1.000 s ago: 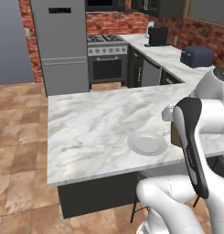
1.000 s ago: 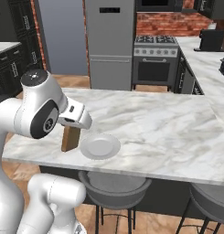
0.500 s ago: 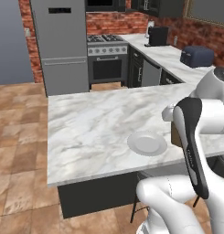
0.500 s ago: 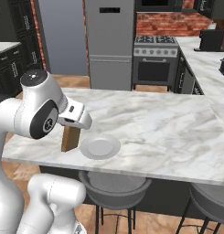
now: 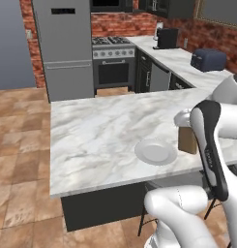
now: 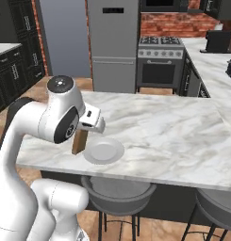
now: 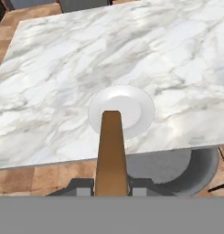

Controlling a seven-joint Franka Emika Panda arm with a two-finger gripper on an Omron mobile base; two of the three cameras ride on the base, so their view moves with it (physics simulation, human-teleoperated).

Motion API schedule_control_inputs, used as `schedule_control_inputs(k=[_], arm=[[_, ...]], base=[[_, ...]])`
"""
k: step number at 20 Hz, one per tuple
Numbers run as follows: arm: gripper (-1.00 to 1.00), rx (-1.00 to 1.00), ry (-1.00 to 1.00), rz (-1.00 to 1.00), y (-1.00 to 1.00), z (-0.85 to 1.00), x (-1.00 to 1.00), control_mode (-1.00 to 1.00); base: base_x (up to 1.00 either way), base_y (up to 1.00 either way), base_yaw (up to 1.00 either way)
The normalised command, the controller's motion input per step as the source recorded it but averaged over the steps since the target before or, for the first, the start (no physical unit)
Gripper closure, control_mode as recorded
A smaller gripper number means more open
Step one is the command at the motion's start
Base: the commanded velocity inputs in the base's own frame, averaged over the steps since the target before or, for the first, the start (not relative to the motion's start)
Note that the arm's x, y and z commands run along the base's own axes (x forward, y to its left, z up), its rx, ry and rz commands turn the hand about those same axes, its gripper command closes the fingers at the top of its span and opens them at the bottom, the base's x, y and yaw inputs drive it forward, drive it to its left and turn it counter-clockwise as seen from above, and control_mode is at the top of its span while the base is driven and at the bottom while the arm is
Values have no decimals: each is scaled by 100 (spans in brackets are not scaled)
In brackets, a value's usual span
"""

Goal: Start the toaster. Once the lever pops up, take the bread to the plate on the dining counter.

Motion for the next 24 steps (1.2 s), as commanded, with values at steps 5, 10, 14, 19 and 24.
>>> schedule_control_inputs(k=[5,10,14,19,24], arm=[[100,17,-7,31,-24,-53,66,-100],[100,15,-2,29,-5,-51,69,-100],[100,18,0,23,-3,-32,61,-100],[100,20,0,23,-16,-34,32,-100],[100,5,-2,3,-4,-35,27,-100]], base=[[0,0,0],[0,0,0],[0,0,0],[0,0,0],[0,0,0]])
